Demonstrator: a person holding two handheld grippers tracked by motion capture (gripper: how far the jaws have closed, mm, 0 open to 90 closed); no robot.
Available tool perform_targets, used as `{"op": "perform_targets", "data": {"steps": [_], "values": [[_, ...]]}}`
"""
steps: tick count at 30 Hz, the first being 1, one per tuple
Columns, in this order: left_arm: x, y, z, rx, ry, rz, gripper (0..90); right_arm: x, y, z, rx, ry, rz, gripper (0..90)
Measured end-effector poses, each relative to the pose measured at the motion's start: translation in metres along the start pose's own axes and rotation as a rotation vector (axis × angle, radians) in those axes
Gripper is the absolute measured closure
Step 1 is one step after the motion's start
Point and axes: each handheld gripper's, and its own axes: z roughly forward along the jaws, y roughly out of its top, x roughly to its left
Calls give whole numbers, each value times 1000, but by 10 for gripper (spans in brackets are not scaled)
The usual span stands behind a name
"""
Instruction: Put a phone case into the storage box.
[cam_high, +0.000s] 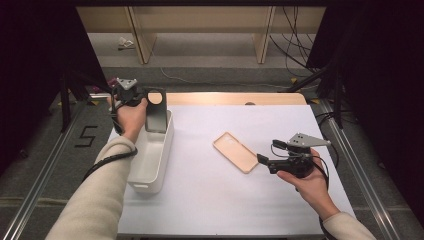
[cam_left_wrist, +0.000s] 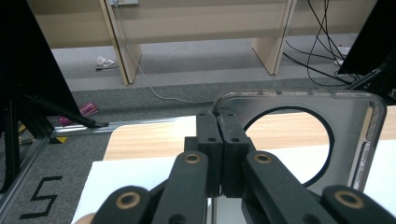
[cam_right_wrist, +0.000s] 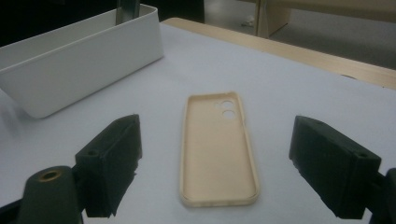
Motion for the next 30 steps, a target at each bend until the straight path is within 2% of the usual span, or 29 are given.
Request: {"op": "perform_targets", "data": {"steps": [30], "values": [[-1, -13, 11, 45, 5, 8, 885, 0, 0, 0, 0, 7, 0, 176]]}}
